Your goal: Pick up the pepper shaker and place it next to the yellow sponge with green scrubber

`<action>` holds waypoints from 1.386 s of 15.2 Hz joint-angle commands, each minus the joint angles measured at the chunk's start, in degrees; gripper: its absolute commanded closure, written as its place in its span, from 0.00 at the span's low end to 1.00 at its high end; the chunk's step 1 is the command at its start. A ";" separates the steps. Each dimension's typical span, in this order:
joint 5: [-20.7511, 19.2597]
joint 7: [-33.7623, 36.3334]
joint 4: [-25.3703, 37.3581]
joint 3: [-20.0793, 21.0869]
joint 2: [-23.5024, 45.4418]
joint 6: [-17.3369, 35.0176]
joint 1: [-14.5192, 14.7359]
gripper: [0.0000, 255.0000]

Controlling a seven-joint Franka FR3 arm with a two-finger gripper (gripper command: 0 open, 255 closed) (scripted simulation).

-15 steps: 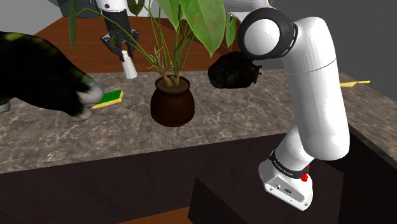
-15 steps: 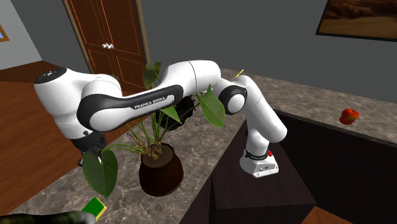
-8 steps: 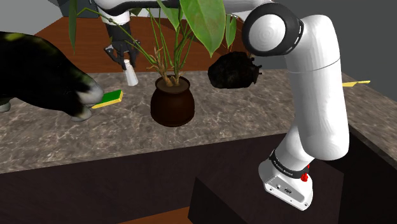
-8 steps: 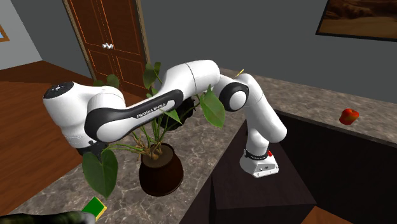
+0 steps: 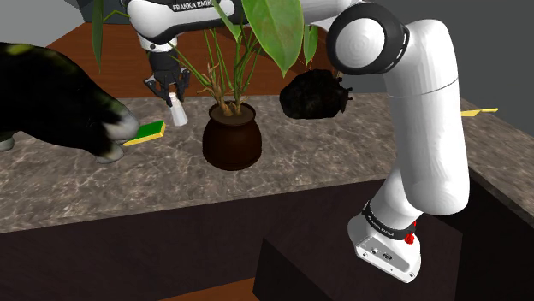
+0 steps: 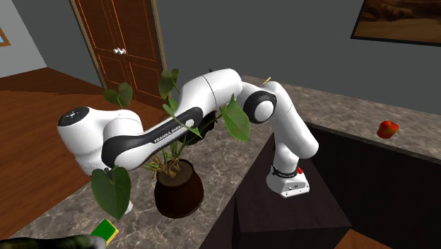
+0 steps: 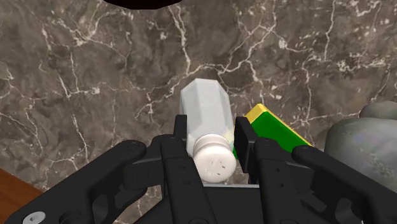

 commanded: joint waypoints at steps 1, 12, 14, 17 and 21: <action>-0.04 0.12 -1.78 -0.02 -0.13 1.67 -0.16 1.00; -0.46 0.84 -7.01 -0.22 1.07 8.04 -0.39 1.00; -0.46 0.84 -7.00 -0.22 1.07 8.04 -0.39 1.00; -0.46 0.84 -7.00 -0.22 1.07 8.04 -0.39 1.00; -0.46 0.84 -7.01 -0.22 1.07 8.04 -0.39 0.00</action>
